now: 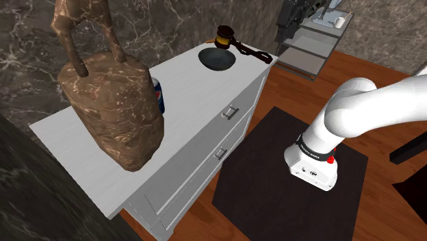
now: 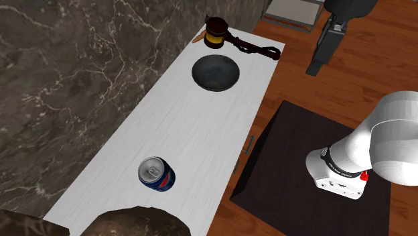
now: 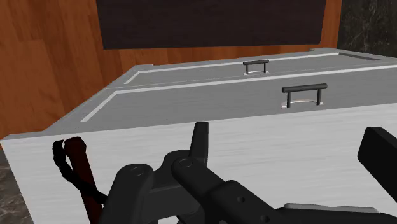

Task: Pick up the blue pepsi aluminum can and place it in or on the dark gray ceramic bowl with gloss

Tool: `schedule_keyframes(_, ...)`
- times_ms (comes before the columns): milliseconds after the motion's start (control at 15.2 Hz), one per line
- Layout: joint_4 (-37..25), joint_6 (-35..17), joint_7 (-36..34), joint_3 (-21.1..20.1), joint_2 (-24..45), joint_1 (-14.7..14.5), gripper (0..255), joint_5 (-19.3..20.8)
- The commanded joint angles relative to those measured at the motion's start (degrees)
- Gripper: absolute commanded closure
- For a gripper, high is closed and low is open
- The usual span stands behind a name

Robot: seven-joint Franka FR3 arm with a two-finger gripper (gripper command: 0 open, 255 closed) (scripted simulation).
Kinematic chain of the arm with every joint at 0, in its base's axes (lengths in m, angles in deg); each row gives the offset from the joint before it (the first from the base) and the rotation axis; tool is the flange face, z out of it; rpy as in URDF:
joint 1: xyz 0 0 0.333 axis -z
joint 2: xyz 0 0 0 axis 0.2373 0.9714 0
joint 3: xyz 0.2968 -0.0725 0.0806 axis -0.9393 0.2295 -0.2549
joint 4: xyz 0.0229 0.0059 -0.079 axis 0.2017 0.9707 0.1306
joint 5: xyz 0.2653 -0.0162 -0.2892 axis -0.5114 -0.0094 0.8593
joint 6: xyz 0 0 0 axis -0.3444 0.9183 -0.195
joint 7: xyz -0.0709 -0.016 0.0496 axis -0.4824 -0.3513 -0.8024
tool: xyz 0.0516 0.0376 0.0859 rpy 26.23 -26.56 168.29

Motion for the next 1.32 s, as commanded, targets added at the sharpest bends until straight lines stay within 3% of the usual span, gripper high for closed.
schedule_keyframes(0, 0.0, 0.0, 0.0, 0.0, 0.0, 0.0, 0, 0.0)
schedule_keyframes(660, -3.7, -10.1, -11.3, -12.1, 11.3, -3.6, 0, -6.1)
schedule_keyframes(1254, -13.1, -17.6, -22.0, -22.3, 26.2, -5.2, 0, -6.1)
